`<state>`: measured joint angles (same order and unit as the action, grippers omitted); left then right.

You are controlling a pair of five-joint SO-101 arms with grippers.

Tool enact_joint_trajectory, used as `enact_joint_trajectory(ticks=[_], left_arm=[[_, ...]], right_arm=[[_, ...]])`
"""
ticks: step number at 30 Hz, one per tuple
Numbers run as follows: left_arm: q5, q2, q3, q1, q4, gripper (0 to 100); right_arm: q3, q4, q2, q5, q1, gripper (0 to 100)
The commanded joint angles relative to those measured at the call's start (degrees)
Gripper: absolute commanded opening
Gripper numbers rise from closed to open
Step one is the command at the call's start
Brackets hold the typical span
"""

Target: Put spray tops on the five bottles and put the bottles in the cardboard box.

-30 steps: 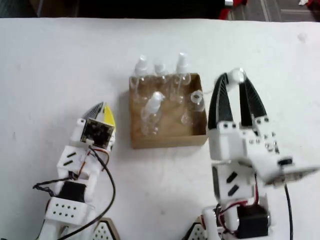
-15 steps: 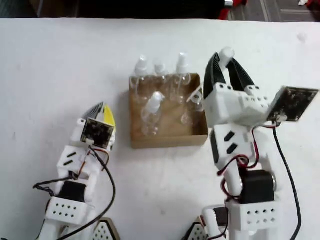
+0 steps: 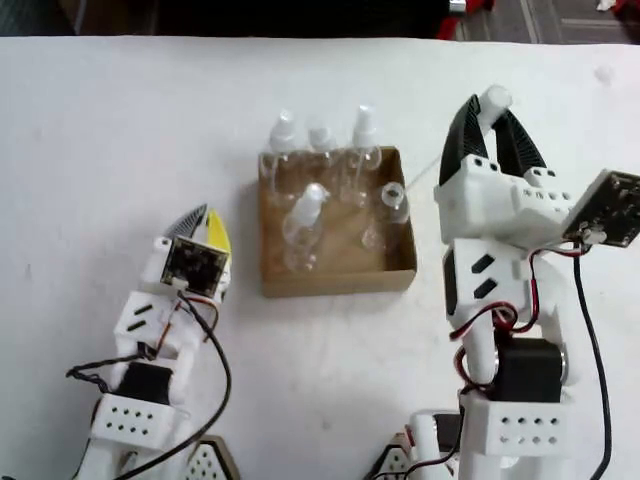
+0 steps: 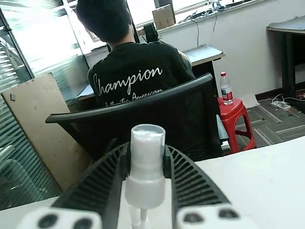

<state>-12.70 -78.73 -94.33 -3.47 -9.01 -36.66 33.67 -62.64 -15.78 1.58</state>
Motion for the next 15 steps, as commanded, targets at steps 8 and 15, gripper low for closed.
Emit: enact_joint_trajectory(ticks=[8, 15], left_arm=[[-0.4, -1.1, 1.1, -0.1, 0.2, 2], [-0.4, -1.1, 1.1, -0.4, 0.3, 2]], right_arm=[[2.4, -4.5, 9.2, -0.6, -0.5, 1.5], [2.5, -4.9, 9.8, -0.6, -0.4, 1.5]])
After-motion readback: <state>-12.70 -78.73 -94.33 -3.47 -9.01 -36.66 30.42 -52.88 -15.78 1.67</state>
